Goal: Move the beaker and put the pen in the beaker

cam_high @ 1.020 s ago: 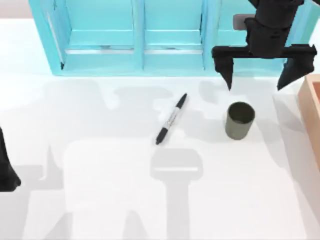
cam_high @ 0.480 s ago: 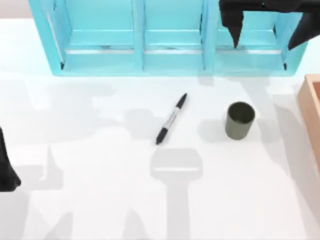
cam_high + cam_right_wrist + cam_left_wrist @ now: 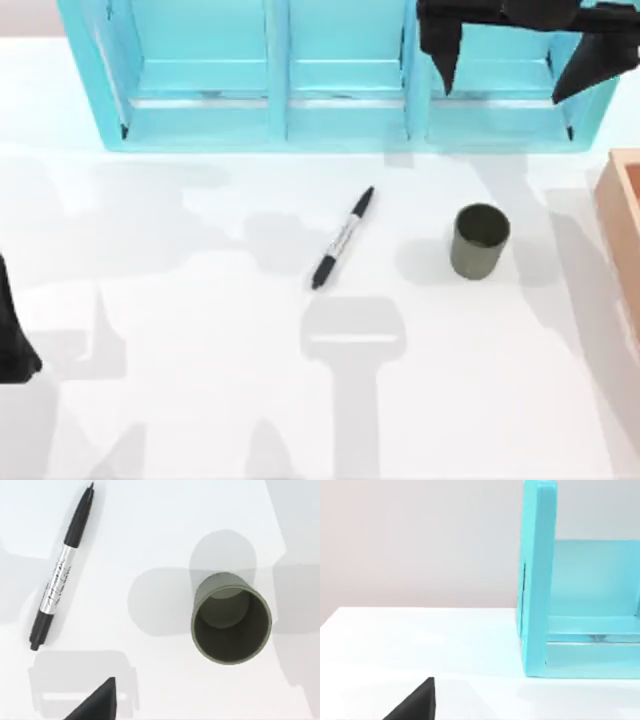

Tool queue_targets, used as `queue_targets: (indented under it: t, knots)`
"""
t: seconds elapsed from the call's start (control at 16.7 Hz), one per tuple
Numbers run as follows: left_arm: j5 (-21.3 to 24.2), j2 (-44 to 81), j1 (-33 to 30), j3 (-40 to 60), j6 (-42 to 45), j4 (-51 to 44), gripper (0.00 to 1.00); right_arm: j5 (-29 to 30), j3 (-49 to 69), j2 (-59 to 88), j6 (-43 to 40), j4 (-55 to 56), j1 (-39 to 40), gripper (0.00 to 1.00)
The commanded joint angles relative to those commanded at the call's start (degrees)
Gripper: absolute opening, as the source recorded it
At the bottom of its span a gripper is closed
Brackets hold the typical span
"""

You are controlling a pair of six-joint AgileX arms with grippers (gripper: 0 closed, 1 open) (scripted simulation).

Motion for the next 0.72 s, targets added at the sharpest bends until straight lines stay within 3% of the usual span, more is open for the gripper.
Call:
queue_targets:
  t: [0.54,0.72]
  knots:
    - [0.0,0.0,0.0,0.0,0.0,0.0,1.00,-4.3,-29.1,-2.0,29.8,29.9,9.2,1.00]
    - [0.0,0.0,0.0,0.0,0.0,0.0,1.00,-5.2,-34.2,-2.4,34.9,35.0,11.1,1.00]
